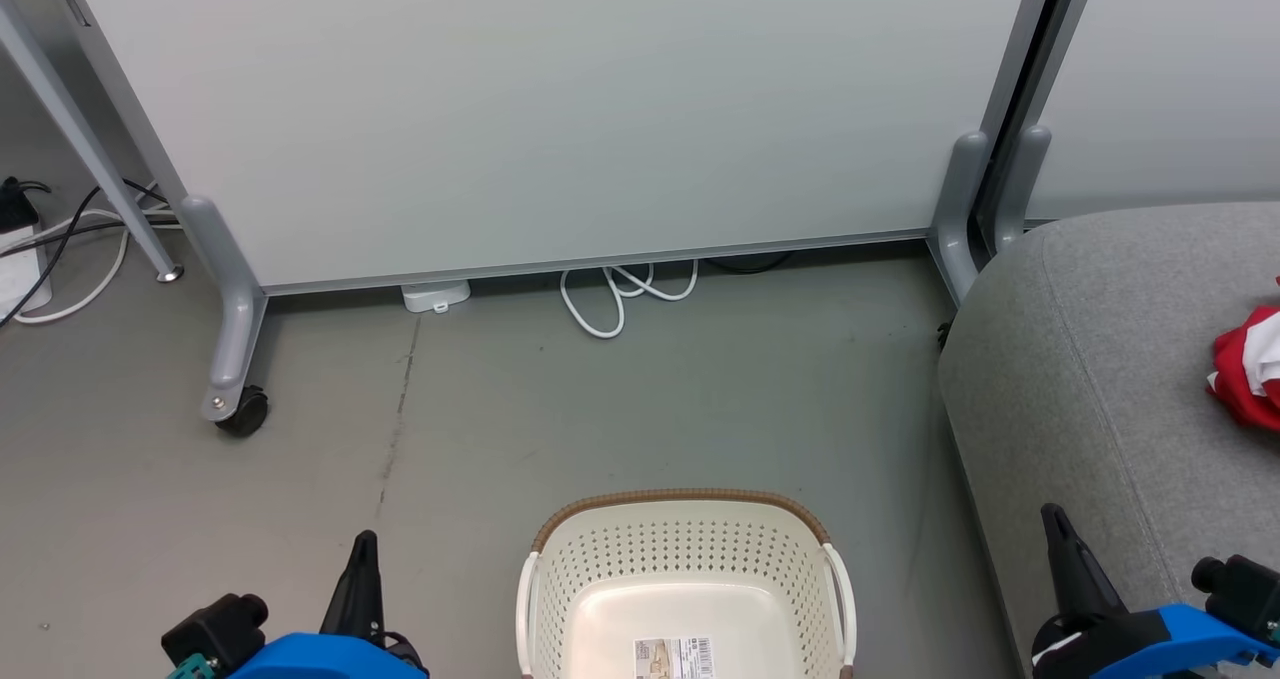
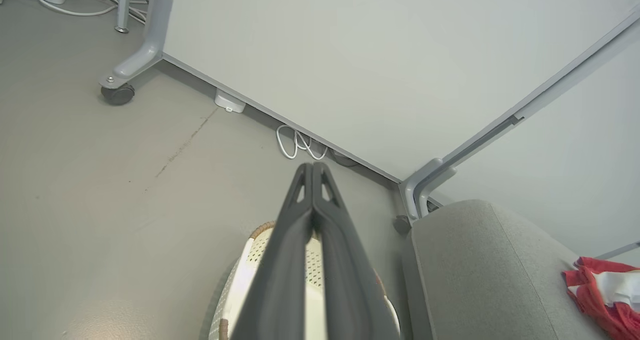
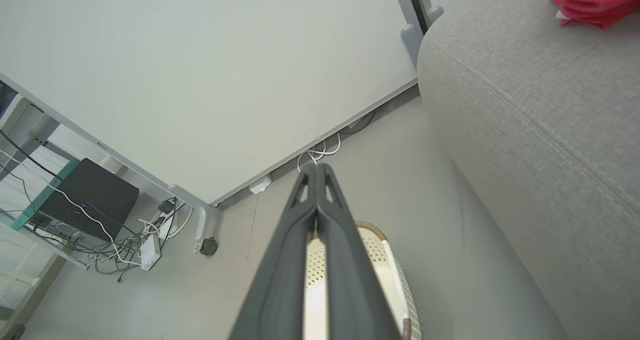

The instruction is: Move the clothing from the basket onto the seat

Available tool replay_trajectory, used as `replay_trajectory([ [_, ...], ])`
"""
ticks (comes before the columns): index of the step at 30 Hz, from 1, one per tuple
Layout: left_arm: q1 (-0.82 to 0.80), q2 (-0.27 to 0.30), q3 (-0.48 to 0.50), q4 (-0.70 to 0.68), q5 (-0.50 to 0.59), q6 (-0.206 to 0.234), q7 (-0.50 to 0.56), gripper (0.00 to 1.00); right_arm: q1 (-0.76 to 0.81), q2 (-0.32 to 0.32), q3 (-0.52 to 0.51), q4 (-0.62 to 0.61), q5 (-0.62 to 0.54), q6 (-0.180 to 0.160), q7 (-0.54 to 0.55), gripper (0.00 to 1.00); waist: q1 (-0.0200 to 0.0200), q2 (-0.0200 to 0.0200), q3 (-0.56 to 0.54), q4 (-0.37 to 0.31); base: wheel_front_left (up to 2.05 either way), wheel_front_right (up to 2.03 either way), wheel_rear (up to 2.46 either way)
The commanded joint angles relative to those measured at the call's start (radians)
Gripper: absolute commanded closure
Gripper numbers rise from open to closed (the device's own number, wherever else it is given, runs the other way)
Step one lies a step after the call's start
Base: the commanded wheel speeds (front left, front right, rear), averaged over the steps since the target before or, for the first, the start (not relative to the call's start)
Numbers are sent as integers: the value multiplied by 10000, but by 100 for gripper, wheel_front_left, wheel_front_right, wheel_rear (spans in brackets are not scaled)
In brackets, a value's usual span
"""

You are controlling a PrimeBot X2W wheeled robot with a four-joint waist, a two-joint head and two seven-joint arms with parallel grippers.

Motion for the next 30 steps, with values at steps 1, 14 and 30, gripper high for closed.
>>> replay_trajectory([
  [1,-341,18,141,-214,-307,-7,67,100,-327,-65,3,-128,364,1,69,100,-1,-1,0,-7,0,0,0],
  [14,-454,-26,515,-538,-1965,-10,551,100,-519,-89,19,-94,2239,1,268,100,-1,-1,4,-80,0,0,0],
  [30,-572,-77,921,-876,-3717,-15,1062,100,-731,-115,36,-55,4228,2,490,100,-1,-1,8,-169,0,0,0],
])
